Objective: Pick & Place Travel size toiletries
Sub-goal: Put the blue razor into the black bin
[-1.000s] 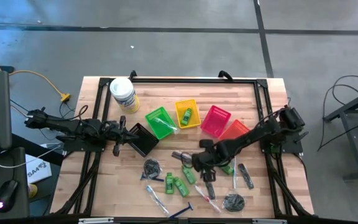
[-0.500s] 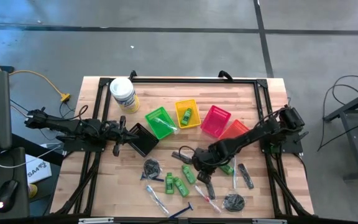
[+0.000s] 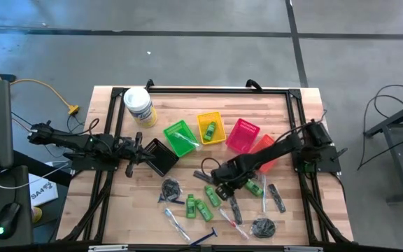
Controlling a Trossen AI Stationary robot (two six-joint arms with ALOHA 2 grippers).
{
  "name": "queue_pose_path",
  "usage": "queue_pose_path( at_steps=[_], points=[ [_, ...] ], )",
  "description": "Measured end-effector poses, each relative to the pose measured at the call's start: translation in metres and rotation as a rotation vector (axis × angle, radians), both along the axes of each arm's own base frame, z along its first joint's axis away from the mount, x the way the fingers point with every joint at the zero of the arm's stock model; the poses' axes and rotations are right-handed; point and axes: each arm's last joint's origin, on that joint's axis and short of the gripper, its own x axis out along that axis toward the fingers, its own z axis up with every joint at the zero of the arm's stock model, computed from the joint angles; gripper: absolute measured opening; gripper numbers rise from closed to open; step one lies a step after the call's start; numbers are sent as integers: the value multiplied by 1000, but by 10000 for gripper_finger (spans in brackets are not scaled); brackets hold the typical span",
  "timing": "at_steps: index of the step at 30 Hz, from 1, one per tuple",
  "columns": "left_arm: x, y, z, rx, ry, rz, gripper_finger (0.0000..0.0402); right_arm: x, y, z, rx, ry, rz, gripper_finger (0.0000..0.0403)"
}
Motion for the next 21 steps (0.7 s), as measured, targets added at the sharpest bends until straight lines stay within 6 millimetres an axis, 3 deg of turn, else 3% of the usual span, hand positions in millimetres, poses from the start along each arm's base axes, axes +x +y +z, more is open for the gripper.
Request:
queue_pose_path(
  at_steps=[7,21],
  points=[
    [0,0,0,-3,0,0,0,2,0,-6,-25,-15,76,200],
    [0,0,0,-4,-4,-2,0,9,-7,1,-14,-89,27,203]
  ],
)
